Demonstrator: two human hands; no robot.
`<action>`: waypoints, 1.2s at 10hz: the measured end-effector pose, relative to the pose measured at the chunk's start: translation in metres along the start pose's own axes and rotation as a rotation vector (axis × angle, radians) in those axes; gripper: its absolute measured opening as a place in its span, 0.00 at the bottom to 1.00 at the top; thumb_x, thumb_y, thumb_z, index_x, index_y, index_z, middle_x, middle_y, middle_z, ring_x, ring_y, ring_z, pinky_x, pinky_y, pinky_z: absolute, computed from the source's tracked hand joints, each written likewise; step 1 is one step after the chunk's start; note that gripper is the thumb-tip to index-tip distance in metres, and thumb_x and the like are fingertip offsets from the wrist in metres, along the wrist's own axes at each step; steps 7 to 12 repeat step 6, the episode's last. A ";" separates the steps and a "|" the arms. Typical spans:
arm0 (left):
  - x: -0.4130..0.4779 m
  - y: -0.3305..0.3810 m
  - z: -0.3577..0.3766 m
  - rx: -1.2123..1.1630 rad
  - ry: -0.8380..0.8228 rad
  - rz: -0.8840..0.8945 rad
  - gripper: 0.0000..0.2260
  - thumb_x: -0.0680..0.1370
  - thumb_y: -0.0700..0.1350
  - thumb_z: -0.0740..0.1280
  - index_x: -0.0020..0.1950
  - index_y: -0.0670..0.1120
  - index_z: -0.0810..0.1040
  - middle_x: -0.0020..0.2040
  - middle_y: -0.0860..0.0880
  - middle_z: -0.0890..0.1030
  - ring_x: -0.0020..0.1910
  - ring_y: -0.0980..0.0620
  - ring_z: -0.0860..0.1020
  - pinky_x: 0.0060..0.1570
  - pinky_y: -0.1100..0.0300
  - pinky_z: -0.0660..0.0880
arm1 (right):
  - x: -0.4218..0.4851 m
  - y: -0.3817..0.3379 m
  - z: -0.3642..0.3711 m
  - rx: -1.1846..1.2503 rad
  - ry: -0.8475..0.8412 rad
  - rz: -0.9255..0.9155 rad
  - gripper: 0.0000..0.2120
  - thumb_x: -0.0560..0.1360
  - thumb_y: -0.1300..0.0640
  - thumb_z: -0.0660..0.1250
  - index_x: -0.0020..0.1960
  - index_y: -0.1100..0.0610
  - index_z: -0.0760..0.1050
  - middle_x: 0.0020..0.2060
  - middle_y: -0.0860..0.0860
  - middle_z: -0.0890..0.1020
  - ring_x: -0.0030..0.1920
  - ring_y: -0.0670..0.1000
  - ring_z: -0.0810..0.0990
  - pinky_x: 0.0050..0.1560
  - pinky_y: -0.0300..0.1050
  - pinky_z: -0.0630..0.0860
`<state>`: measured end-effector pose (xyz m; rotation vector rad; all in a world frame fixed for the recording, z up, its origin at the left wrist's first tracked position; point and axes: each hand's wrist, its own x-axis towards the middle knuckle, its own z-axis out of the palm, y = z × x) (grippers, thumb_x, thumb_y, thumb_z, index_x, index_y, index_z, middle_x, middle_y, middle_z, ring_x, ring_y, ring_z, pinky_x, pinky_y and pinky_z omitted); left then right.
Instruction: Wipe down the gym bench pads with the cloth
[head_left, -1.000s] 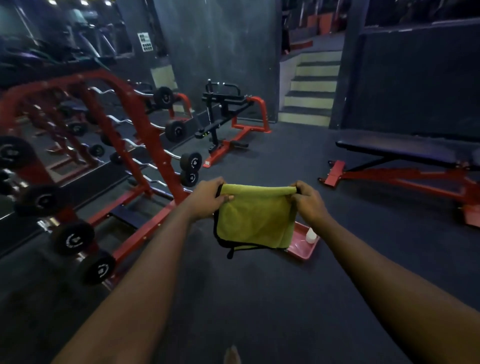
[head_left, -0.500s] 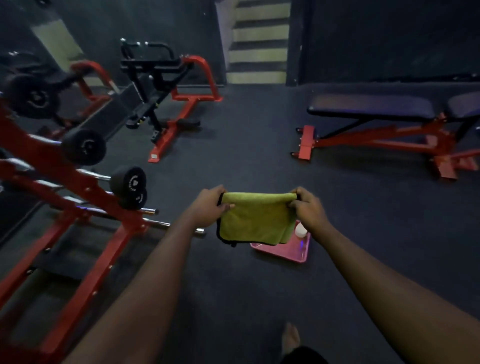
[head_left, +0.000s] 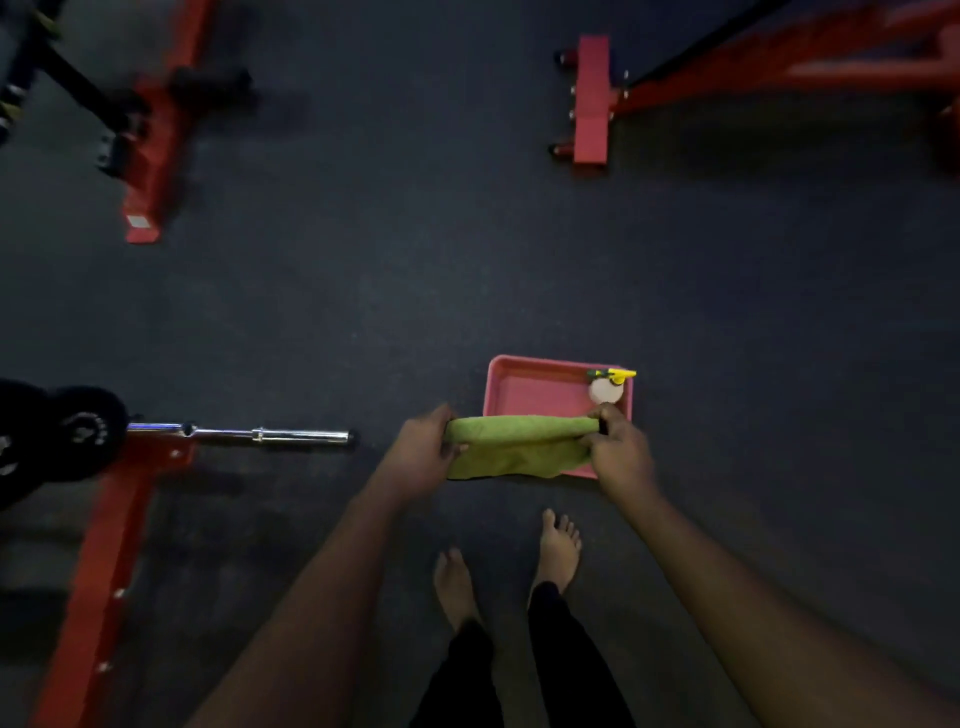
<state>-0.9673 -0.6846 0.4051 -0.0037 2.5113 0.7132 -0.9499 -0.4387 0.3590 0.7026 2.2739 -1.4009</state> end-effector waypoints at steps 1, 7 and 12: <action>0.058 -0.035 0.039 -0.019 -0.055 -0.005 0.09 0.77 0.40 0.70 0.55 0.39 0.75 0.47 0.40 0.81 0.47 0.42 0.79 0.41 0.55 0.69 | 0.046 0.034 0.032 -0.004 0.031 0.070 0.13 0.74 0.69 0.63 0.46 0.52 0.75 0.39 0.49 0.79 0.40 0.48 0.76 0.35 0.39 0.69; 0.292 -0.161 0.239 0.027 -0.170 0.021 0.16 0.79 0.42 0.67 0.66 0.39 0.73 0.58 0.38 0.79 0.56 0.41 0.78 0.52 0.56 0.70 | 0.248 0.198 0.167 -0.099 0.189 0.162 0.18 0.77 0.65 0.66 0.66 0.59 0.76 0.57 0.56 0.83 0.56 0.53 0.81 0.53 0.38 0.73; 0.292 -0.161 0.239 0.027 -0.170 0.021 0.16 0.79 0.42 0.67 0.66 0.39 0.73 0.58 0.38 0.79 0.56 0.41 0.78 0.52 0.56 0.70 | 0.248 0.198 0.167 -0.099 0.189 0.162 0.18 0.77 0.65 0.66 0.66 0.59 0.76 0.57 0.56 0.83 0.56 0.53 0.81 0.53 0.38 0.73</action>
